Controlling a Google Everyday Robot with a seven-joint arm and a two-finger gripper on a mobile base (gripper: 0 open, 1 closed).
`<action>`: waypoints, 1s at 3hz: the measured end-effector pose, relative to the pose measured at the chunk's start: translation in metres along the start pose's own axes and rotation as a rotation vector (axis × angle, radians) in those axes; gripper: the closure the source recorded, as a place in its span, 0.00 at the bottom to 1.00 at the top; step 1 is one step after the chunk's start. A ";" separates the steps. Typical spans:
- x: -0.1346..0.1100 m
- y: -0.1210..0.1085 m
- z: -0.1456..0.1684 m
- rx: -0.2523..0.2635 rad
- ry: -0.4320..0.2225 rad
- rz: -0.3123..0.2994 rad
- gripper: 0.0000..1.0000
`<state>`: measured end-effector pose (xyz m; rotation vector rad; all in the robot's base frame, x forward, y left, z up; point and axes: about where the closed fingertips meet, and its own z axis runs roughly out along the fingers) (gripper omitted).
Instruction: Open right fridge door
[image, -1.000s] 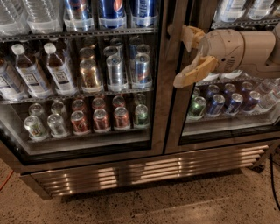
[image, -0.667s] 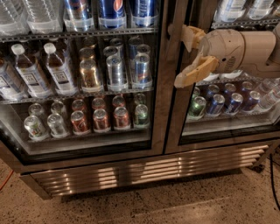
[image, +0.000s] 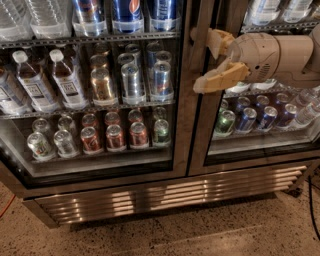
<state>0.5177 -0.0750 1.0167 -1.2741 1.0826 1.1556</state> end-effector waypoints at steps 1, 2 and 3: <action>0.000 0.000 0.000 0.000 0.000 0.000 0.43; 0.000 0.000 0.000 0.000 0.000 0.000 0.66; 0.000 -0.004 -0.005 0.000 0.000 0.000 0.89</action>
Offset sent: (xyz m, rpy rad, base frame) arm 0.0000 0.0000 0.0000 0.0000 0.0000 0.0000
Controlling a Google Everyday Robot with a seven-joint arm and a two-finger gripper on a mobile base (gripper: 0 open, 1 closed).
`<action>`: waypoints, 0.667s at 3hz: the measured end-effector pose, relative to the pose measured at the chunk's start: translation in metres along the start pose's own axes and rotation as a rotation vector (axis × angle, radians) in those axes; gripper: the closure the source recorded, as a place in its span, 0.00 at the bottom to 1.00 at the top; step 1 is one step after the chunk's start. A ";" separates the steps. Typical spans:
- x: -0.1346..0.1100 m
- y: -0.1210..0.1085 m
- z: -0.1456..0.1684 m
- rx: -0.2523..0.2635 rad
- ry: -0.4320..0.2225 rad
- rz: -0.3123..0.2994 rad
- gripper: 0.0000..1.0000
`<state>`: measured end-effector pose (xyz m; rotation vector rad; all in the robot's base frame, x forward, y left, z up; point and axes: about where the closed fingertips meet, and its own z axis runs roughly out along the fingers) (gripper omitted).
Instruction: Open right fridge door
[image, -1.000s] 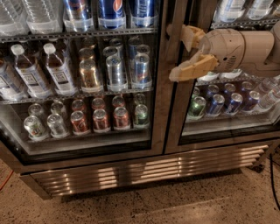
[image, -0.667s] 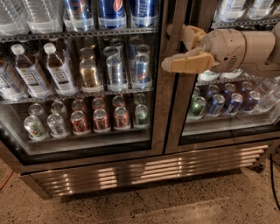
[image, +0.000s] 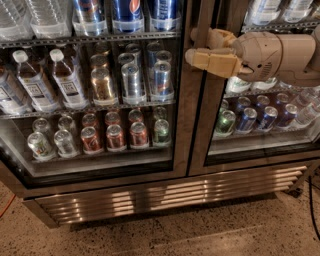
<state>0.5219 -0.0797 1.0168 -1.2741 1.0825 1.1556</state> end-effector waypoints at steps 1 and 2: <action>0.001 -0.005 -0.004 0.000 0.000 0.000 1.00; 0.001 -0.009 -0.008 0.000 0.000 0.000 1.00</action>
Offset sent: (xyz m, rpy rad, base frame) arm -0.1133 0.1303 -0.0312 -0.2341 -0.0316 0.7220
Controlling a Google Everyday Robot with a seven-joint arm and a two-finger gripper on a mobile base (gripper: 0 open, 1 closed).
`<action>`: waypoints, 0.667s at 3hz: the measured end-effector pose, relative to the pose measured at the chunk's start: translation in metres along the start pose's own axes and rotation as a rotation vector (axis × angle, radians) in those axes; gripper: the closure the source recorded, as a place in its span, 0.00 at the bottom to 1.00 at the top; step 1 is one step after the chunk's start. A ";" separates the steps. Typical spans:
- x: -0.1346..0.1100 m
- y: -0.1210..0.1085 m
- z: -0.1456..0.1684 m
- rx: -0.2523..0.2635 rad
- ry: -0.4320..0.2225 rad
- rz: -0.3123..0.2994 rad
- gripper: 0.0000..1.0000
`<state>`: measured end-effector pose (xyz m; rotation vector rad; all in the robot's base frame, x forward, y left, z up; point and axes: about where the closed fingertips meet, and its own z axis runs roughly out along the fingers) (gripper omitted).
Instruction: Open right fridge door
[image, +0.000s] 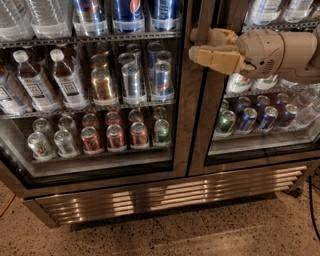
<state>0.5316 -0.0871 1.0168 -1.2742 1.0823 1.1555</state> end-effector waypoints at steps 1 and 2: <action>0.000 0.000 0.000 0.000 0.000 0.000 1.00; 0.001 -0.005 -0.003 0.000 0.000 0.000 1.00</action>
Offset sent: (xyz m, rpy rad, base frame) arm -0.0316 0.1017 0.0138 -0.0503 0.0247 0.5150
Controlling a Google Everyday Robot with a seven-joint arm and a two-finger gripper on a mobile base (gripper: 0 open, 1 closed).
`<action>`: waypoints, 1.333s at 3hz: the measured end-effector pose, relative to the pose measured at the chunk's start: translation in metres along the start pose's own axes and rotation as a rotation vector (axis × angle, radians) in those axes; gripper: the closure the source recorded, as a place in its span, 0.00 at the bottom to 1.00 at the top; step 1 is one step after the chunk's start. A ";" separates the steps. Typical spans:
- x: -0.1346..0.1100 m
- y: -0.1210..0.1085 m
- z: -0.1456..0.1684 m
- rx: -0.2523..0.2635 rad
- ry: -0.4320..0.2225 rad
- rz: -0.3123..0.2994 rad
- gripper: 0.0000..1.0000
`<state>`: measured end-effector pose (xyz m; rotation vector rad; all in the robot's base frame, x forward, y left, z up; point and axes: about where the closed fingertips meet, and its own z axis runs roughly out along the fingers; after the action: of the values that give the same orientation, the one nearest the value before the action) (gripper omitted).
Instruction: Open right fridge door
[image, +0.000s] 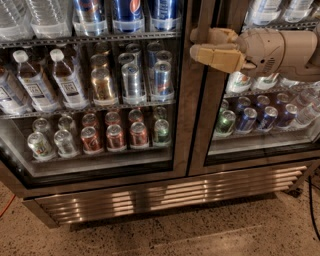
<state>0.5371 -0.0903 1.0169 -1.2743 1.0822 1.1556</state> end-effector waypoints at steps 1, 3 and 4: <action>0.001 -0.005 -0.003 0.000 0.000 0.000 1.00; 0.000 -0.007 -0.004 -0.030 -0.002 -0.010 1.00; 0.000 -0.007 -0.003 -0.048 0.001 -0.011 1.00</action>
Offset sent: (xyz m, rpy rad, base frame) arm -0.0143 0.0310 0.0040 -0.1756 -0.0781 0.0726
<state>0.5440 -0.0935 1.0172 -1.3171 1.0519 1.1789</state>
